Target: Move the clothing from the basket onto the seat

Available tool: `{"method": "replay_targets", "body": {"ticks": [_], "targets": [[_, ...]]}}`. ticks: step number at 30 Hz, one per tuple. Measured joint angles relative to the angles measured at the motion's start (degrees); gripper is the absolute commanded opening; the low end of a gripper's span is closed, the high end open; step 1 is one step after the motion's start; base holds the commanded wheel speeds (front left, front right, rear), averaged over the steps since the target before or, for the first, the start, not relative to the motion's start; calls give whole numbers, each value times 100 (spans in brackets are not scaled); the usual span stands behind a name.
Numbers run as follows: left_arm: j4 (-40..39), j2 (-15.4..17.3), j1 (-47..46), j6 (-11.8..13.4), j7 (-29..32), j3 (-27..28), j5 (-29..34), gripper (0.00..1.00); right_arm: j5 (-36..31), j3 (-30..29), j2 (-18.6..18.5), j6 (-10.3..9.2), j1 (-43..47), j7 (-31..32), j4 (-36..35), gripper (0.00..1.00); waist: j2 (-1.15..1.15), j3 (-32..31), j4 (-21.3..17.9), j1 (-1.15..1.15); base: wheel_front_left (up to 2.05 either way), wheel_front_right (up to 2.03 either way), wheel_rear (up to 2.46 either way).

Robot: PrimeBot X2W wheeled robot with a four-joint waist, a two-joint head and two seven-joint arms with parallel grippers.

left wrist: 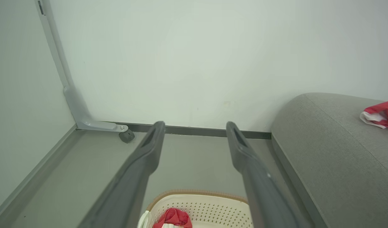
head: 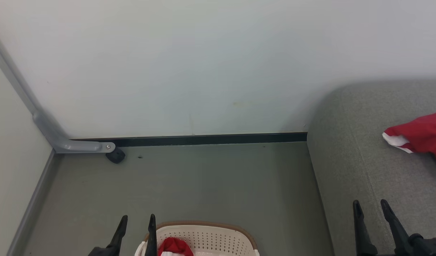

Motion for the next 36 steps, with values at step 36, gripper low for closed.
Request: {"method": "replay_targets", "body": {"ticks": [36], "targets": [[2295, -268, -2077, -107, 616, -873, 171, 100, -260, -224, -311, -247, -1137, 452, -2235, 100, 1, 2296, -206, 1, 0, 0, 0]]}}
